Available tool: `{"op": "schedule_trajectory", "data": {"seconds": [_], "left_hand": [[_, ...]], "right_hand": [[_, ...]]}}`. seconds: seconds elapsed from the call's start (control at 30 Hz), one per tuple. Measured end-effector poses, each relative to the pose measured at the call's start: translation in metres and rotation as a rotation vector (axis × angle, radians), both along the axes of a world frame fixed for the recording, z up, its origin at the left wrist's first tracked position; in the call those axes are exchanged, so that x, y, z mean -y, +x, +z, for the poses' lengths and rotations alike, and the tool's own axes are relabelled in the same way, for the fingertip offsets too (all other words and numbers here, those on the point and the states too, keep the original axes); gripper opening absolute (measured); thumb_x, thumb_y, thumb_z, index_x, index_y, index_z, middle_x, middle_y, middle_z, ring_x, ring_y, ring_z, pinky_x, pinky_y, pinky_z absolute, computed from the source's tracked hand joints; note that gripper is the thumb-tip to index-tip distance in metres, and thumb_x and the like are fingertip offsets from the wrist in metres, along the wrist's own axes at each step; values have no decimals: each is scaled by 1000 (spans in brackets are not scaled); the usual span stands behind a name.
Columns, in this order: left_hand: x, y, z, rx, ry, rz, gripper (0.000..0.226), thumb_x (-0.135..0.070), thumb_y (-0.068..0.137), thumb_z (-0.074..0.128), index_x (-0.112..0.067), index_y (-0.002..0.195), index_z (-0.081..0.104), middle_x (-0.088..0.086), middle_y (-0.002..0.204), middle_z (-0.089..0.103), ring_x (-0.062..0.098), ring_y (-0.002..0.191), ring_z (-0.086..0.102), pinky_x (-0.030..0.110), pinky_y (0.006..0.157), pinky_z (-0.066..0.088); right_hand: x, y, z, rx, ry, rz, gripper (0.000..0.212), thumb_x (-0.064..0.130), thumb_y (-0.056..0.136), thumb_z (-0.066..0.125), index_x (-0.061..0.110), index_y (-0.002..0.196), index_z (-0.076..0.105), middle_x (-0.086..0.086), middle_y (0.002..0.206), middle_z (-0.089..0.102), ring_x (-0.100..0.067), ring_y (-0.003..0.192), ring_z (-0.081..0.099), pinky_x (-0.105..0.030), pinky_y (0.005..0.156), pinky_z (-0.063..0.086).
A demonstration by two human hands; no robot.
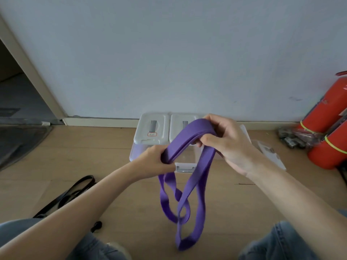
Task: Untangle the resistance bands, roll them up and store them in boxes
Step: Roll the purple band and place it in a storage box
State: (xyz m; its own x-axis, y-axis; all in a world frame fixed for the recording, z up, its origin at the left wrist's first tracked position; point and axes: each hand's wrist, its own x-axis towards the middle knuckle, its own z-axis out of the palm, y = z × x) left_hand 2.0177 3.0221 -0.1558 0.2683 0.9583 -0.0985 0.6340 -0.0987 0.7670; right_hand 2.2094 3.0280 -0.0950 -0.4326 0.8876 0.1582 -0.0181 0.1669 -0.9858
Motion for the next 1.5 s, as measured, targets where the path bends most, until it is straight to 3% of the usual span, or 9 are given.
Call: {"op": "schedule_trajectory", "data": {"seconds": [0.17,0.27,0.47,0.6,0.73,0.83,1.0,1.13,1.5], "left_hand": [[3,-8,41,157,126,49,13,-17,64,55,-7,70,59,-1,54,59,22,60,62,35,67,52],[13,13,44,13,135,-133,10,-13,68,63,-21,65,58,-11,49,50,3,48,46,19,51,38],[0,2,14,-95,80,-75,18,-11,72,65,-14,66,48,-3,58,43,10,53,39,23,55,33],[4,-16,-17,-265,-151,-44,20,-14,74,66,-9,66,48,-2,55,44,12,51,42,25,54,36],[2,-34,-2,0,-105,42,21,-5,74,64,-11,59,50,-3,49,53,9,48,51,21,53,43],[9,-21,16,69,-82,-90,2,-13,66,60,-15,66,59,-6,51,56,4,47,51,17,50,43],[12,2,20,-3,-145,-283,11,-3,75,59,-3,86,62,-1,63,53,7,54,46,22,56,39],[7,-10,20,137,-186,-186,14,-7,80,69,-6,92,62,2,68,60,9,59,56,21,62,47],[-9,-37,-37,-100,-92,301,25,-15,85,59,-16,108,49,-5,100,54,17,88,55,24,76,43]], "right_hand": [[-17,31,-17,960,-10,144,46,39,71,77,13,105,61,-1,98,64,-15,96,60,-38,82,45],[0,7,-25,760,-63,272,81,48,58,82,35,128,44,22,125,54,7,120,45,-23,101,39],[-5,-8,-13,551,225,-72,15,0,70,64,9,82,65,-7,68,68,-24,65,65,-40,64,53],[-11,3,6,88,49,-126,14,-3,71,59,10,76,63,-5,63,67,-12,57,64,-18,49,47],[-21,27,-4,732,93,-17,14,3,79,67,14,83,60,-4,77,64,-17,73,64,-21,59,46],[-16,23,-28,1019,-17,188,76,31,69,81,21,134,41,0,133,51,-18,125,47,-34,100,42],[-1,-13,-43,693,183,295,85,20,74,78,39,138,26,10,115,56,9,103,50,-3,84,36],[-2,-19,-34,405,221,181,49,-2,76,57,35,108,51,-11,67,48,-12,61,43,-20,59,37],[-19,5,-26,-194,-199,-301,28,-11,87,46,10,83,64,3,67,56,-11,53,36,-25,54,34]]}}
